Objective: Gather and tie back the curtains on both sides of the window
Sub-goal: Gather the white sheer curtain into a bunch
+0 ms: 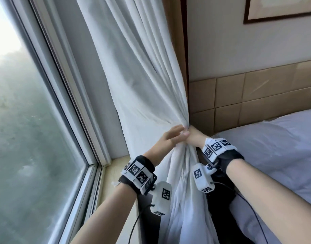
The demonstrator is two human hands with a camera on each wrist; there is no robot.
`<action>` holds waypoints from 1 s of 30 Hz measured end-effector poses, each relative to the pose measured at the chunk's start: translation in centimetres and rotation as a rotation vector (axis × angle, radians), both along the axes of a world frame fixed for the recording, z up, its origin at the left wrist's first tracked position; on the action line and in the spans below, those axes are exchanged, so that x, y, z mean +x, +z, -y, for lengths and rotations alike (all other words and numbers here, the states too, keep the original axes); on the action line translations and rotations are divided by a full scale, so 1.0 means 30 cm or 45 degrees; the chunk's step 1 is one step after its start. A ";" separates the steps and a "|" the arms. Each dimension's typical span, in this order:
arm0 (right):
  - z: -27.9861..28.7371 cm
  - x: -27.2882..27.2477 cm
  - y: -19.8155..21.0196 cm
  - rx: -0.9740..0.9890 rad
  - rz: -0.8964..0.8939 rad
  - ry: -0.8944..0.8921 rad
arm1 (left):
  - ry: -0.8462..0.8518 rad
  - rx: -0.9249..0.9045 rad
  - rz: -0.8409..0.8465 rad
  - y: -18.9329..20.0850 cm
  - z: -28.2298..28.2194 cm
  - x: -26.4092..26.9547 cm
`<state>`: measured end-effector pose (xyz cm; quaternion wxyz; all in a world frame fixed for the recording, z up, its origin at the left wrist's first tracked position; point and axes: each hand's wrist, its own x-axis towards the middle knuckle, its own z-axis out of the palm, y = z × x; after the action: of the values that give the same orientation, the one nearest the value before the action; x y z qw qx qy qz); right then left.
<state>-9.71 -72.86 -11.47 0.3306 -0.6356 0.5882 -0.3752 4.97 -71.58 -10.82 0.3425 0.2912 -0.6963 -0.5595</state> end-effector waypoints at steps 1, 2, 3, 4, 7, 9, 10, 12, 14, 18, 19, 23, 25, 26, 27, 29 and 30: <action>0.006 -0.014 -0.018 -0.095 -0.028 -0.135 | 0.030 -0.101 0.041 -0.012 -0.004 -0.015; 0.013 -0.022 -0.035 -0.132 -0.028 -0.188 | 0.142 -0.210 0.020 -0.019 -0.002 -0.025; 0.021 -0.020 -0.045 -0.128 -0.008 -0.204 | 0.290 -0.287 -0.040 -0.024 0.013 -0.027; 0.020 -0.020 -0.047 -0.084 0.034 -0.210 | 0.450 -0.345 -0.095 -0.028 0.035 -0.018; -0.004 -0.027 -0.031 -0.029 0.039 -0.243 | 0.892 -0.301 -0.198 -0.086 0.151 0.077; -0.002 -0.048 -0.038 -0.013 0.083 -0.261 | 1.014 -0.053 -0.158 -0.141 0.245 0.166; -0.006 -0.055 -0.040 -0.009 0.104 -0.263 | 1.013 0.075 -0.105 -0.169 0.290 0.204; -0.021 -0.057 -0.042 0.017 0.168 -0.250 | 0.999 0.176 0.029 -0.212 0.375 0.273; -0.041 -0.057 -0.039 0.034 0.230 -0.192 | 0.944 0.201 0.100 -0.222 0.422 0.313; -0.072 -0.062 -0.015 0.013 0.276 -0.031 | 0.793 0.231 0.048 -0.229 0.468 0.340; -0.074 -0.062 -0.009 0.005 0.288 -0.025 | 0.771 0.220 0.085 -0.236 0.472 0.332; -0.063 -0.048 -0.028 -0.024 0.308 -0.038 | 0.831 0.223 0.131 -0.271 0.458 0.281; -0.056 -0.038 -0.045 -0.008 0.322 -0.055 | 0.887 0.206 0.091 -0.296 0.473 0.272; -0.050 -0.037 -0.052 0.012 0.323 -0.080 | 0.895 0.168 0.059 -0.301 0.474 0.265; -0.046 -0.035 -0.054 0.020 0.315 -0.109 | 0.922 0.127 0.051 -0.308 0.477 0.257; -0.032 -0.033 -0.061 0.007 0.238 -0.179 | 0.961 0.060 0.092 -0.243 0.386 0.207; -0.026 -0.031 -0.063 0.002 0.188 -0.219 | 0.948 0.006 0.093 -0.207 0.322 0.171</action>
<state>-10.64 -72.10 -13.37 0.3399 -0.5532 0.6150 -0.4475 10.10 -81.23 -17.01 0.4968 0.5449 -0.5531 -0.3877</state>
